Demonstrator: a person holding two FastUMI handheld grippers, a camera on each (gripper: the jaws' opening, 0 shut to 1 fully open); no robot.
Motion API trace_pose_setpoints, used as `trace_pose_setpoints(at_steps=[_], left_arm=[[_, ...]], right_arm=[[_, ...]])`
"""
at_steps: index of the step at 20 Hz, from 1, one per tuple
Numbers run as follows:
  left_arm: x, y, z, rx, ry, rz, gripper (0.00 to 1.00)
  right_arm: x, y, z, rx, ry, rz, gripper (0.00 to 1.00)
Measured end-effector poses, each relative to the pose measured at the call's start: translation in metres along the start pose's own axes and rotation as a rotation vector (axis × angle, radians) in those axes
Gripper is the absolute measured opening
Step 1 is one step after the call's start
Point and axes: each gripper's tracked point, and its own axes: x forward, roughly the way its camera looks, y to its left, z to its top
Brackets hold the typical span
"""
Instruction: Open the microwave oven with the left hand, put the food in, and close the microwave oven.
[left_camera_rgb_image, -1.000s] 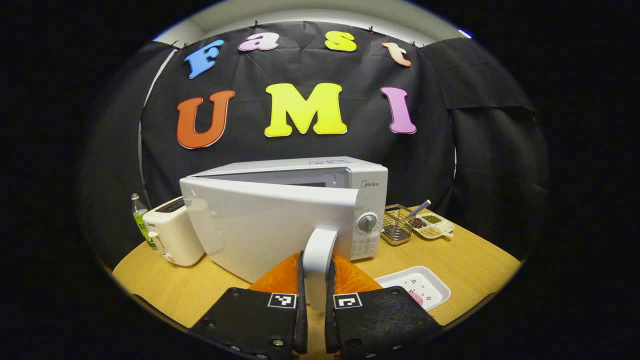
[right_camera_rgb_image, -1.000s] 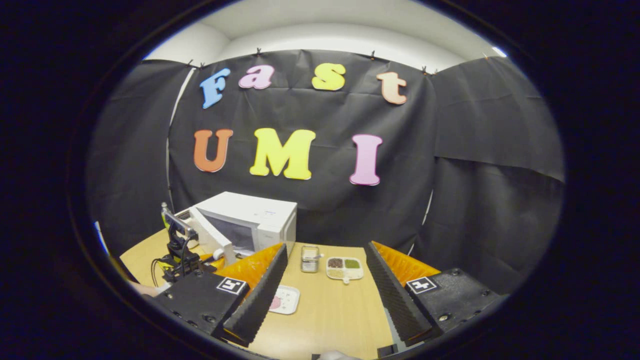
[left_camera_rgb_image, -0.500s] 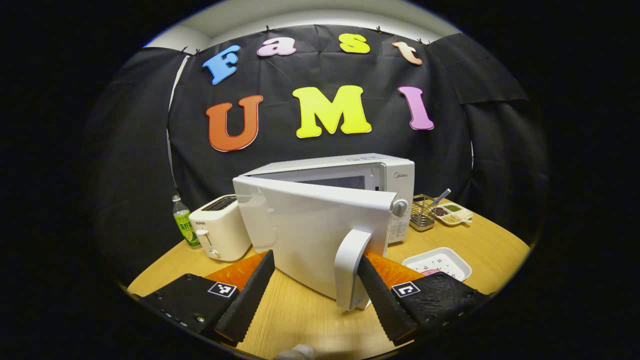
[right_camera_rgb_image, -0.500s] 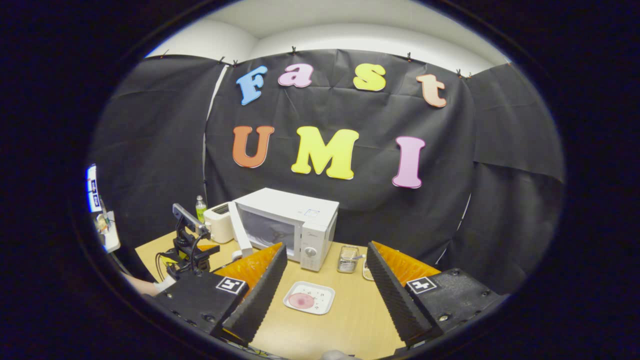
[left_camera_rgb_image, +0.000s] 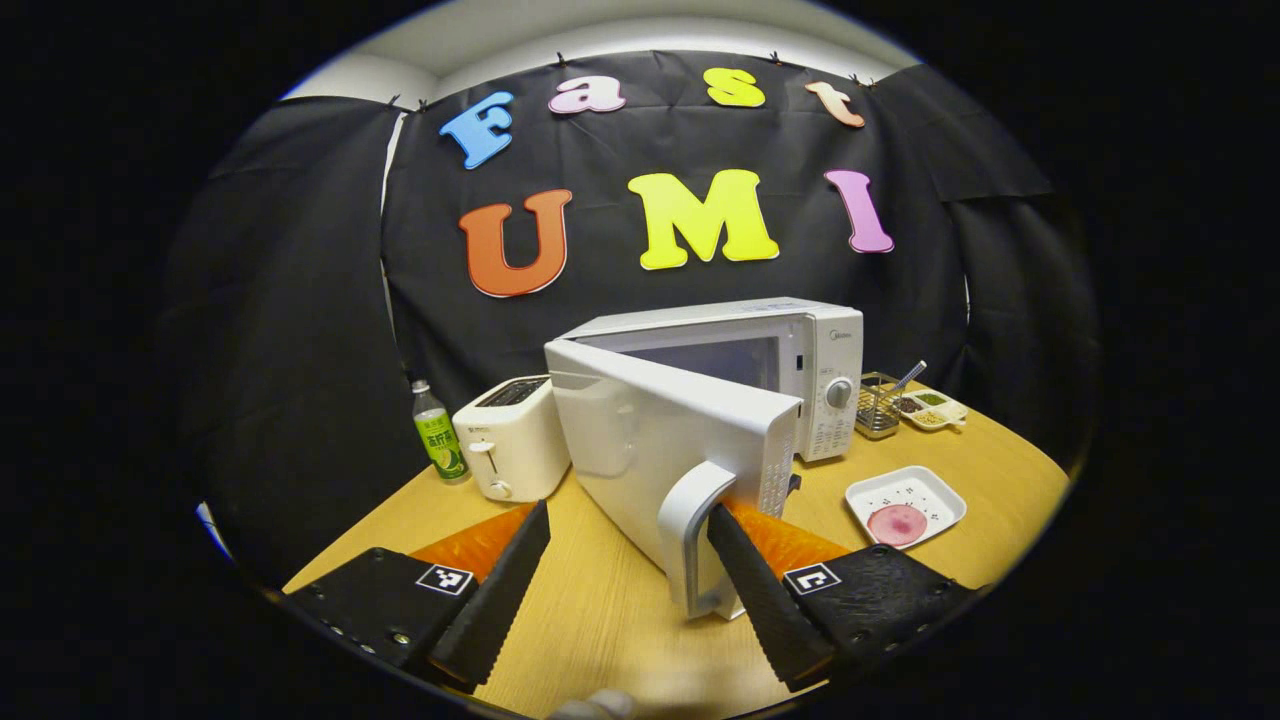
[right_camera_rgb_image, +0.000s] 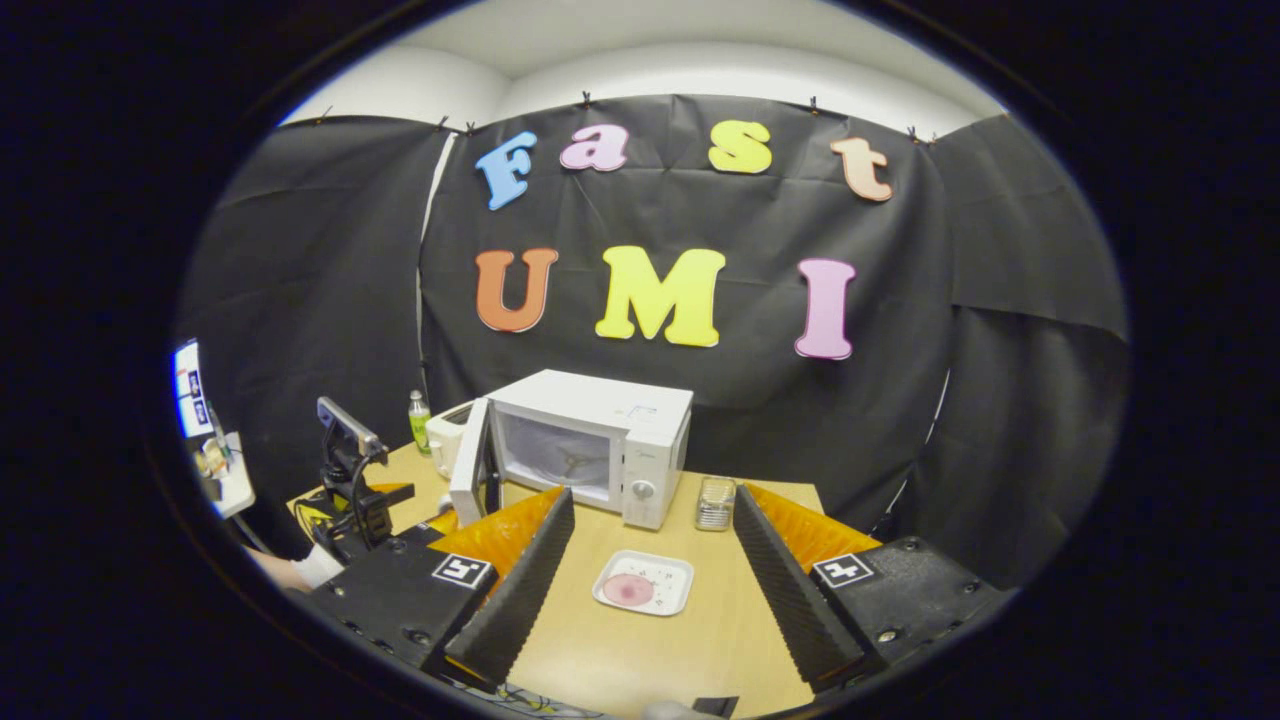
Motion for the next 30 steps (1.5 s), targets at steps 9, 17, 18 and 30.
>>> trace_pose_setpoints(at_steps=[9, 17, 18, 30], left_arm=[[-0.039, 0.085, -0.009, -0.003, -0.006, 0.123, 0.97], [-0.060, 0.157, -0.031, -0.022, 0.039, 0.262, 0.97], [-0.066, 0.155, -0.032, -0.026, 0.042, 0.263, 0.97], [-0.104, 0.038, 0.037, -0.049, -0.036, 0.063, 0.97]], right_arm=[[0.004, 0.029, -0.030, 0.019, 0.031, 0.020, 0.94], [0.024, 0.015, -0.080, 0.004, 0.124, -0.007, 1.00], [0.029, 0.010, -0.089, 0.012, 0.143, -0.013, 1.00], [0.148, -0.038, -0.234, 0.208, 0.455, 0.003, 0.96]])
